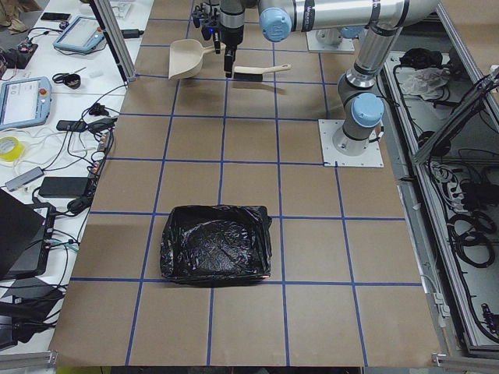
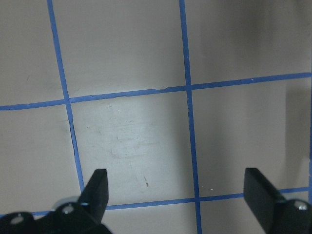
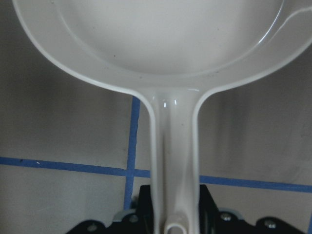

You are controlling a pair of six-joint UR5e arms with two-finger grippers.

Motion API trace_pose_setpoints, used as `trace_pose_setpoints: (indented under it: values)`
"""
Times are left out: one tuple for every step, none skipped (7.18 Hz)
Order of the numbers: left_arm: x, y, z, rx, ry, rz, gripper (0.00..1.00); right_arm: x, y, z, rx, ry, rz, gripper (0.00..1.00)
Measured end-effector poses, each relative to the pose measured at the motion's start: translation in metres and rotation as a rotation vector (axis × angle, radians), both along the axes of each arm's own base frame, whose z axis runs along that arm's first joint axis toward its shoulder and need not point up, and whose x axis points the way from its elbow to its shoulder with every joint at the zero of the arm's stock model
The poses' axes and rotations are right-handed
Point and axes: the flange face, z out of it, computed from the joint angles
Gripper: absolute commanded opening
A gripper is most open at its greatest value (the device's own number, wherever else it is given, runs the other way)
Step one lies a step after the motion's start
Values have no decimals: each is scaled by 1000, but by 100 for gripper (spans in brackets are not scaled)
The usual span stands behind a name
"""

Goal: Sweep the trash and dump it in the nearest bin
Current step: 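Bring the emptied dustpan back over the table with the right gripper, then lower the dustpan onto the table with the right gripper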

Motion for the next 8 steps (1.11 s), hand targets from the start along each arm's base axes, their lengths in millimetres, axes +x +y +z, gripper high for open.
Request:
trace_pose_setpoints:
  values:
    - [0, 1, -2, 4, 0, -1, 100, 4, 10, -12, 10, 1, -1, 0]
    - [0, 2, -5, 10, 0, -1, 100, 7, 15, -19, 18, 5, 2, 0]
    - [0, 3, -7, 14, 0, -1, 100, 8, 17, -20, 19, 7, 6, 0]
    - [0, 4, -7, 15, 0, -2, 100, 8, 17, -19, 16, 5, 7, 0]
    - [0, 4, -7, 15, 1, -2, 100, 9, 17, -19, 17, 4, 6, 0]
    - [-1, 4, -8, 15, 2, -3, 100, 9, 18, -21, 19, 4, 4, 0]
    - [-1, 4, -8, 15, 2, -3, 100, 9, 18, -23, 23, 5, 2, 0]
    - [-1, 4, -8, 15, 2, -3, 100, 9, 19, -24, 26, 6, 2, 0]
